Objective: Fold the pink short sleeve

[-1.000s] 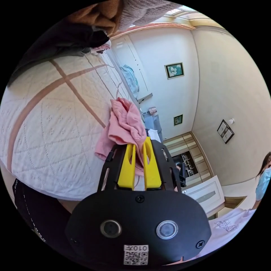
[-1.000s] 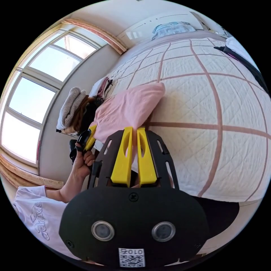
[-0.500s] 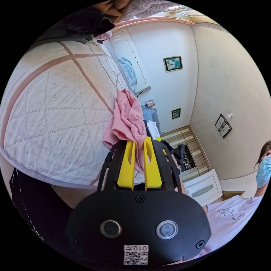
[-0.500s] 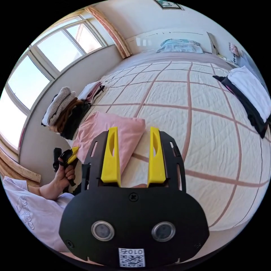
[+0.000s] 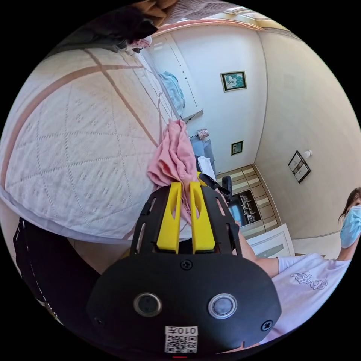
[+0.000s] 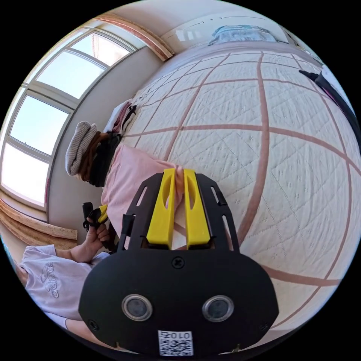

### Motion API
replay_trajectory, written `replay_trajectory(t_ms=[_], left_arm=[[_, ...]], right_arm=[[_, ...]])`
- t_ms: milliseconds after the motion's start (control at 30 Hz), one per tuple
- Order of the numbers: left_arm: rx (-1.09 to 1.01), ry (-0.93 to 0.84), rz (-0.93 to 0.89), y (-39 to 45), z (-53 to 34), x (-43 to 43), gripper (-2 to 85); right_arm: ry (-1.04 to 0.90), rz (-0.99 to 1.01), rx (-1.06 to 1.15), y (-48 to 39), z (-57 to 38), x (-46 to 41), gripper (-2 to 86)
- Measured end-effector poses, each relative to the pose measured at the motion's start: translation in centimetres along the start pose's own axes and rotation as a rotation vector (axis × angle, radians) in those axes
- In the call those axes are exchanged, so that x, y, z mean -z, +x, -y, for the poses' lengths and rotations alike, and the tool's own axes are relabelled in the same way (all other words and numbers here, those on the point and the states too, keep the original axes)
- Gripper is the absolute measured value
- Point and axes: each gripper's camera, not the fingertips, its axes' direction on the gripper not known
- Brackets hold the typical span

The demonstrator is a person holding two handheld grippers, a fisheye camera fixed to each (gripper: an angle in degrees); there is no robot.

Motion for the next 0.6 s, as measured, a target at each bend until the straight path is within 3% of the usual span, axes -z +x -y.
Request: replay_trajectory(t_ms=[133,200,300,400,467,600], left_arm=[[-0.020,-0.009,0.030,0.7,-2.0,-0.2,2.4],[-0.057,-0.036,0.071,1.7,-2.8,0.2,1.9],[-0.139,-0.047,0.210,4.3,-4.5,2.3,1.2],[-0.368,-0.074,0.296,9.6,-5.7,1.9,1.0],[-0.672,-0.116,0.439,15.1,-6.4,-1.5,1.4],[-0.917,-0.172,0.625,19.2,-7.5,-7.3,2.3]], right_arm=[[0.027,-0.001,0.035,-0.9,-0.7,-0.4,6.6],[0.055,-0.097,0.038,-2.2,-1.7,1.0,7.3],[0.122,-0.124,0.120,-5.8,-4.2,3.3,7.5],[0.112,-0.145,0.267,-11.7,-7.0,1.8,7.9],[0.091,-0.170,0.323,-14.7,-8.6,-0.8,8.2],[0.022,-0.305,0.319,-17.6,-11.5,-6.2,8.1]])
